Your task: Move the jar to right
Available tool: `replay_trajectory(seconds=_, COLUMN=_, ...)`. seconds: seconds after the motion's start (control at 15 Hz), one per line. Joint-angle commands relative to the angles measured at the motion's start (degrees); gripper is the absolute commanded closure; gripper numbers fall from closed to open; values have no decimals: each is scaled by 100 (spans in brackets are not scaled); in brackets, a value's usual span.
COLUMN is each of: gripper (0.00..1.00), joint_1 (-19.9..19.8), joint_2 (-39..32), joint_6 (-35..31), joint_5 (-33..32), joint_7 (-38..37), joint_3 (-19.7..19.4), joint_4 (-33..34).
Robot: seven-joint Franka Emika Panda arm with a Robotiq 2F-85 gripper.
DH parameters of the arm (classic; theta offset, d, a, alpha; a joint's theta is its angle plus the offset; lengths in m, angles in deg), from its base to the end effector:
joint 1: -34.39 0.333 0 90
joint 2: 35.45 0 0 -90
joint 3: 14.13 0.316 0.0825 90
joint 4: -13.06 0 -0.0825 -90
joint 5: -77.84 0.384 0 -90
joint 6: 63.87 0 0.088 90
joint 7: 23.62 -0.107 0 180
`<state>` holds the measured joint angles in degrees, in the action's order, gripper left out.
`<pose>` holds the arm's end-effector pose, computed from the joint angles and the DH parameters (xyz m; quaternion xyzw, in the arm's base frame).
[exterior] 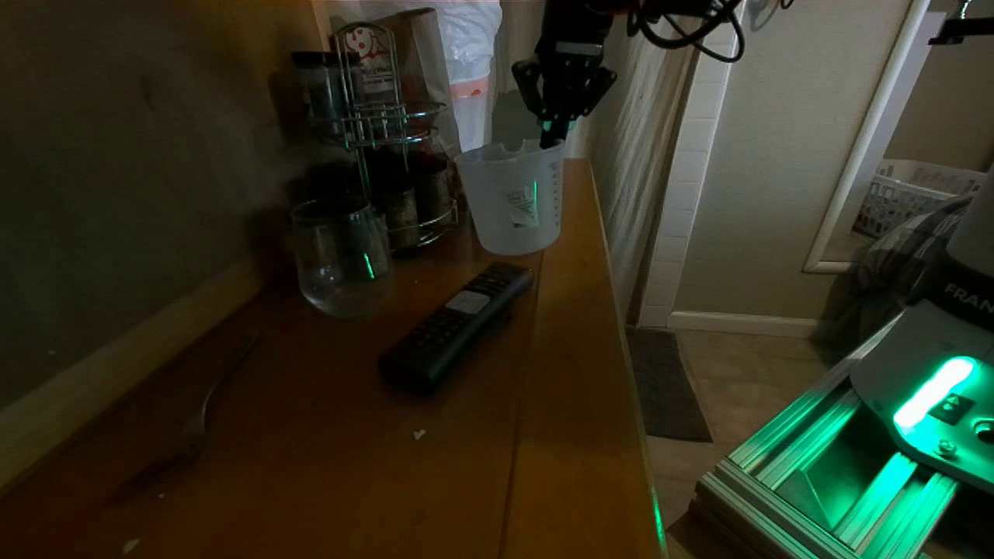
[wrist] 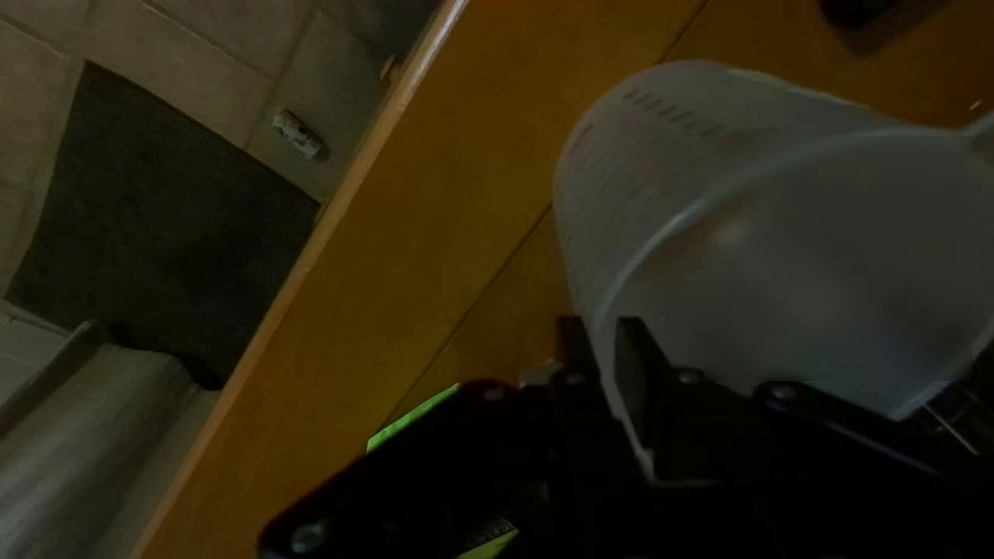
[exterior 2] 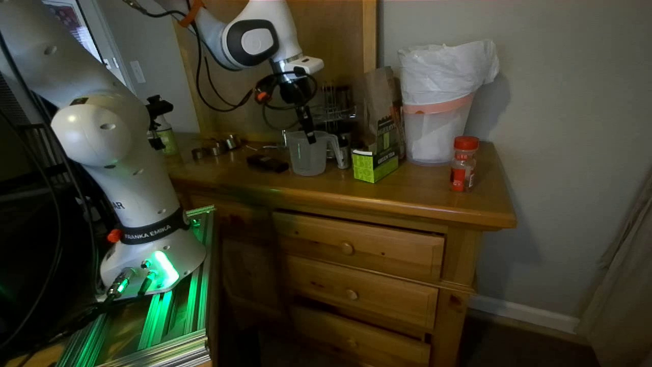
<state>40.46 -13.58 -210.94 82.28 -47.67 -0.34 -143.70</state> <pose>0.3762 0.1296 0.3544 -0.9921 0.0703 -0.1025 0.0189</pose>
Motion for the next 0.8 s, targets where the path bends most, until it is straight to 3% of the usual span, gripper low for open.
replay_trajectory(seconds=0.0, gripper=53, joint_1=-4, joint_2=63, joint_6=-123, joint_5=-144, joint_7=108, joint_3=33, joint_4=-92)
replay_trajectory(seconds=0.2, gripper=33, joint_1=271, joint_2=350, joint_6=-169, joint_5=302, joint_7=621, joint_3=-270, joint_4=-103)
replay_trajectory(seconds=0.47, gripper=5, joint_1=628, joint_2=1065, joint_6=-22, joint_5=992, joint_7=1710, joint_3=-1047, joint_4=-140)
replay_trajectory(seconds=0.6, gripper=0, joint_1=887, joint_2=1479, joint_6=127, joint_5=1484, joint_7=2324, joint_3=-1563, joint_4=-131)
replay_trajectory(seconds=0.67, gripper=9, joint_1=583, joint_2=946, joint_6=-55, joint_5=1113, joint_7=1866, joint_3=-1117, joint_4=-17)
replay_trajectory(seconds=0.73, gripper=3, joint_1=655, joint_2=1125, joint_6=4, joint_5=1260, joint_7=2098, joint_3=-1311, joint_4=-16)
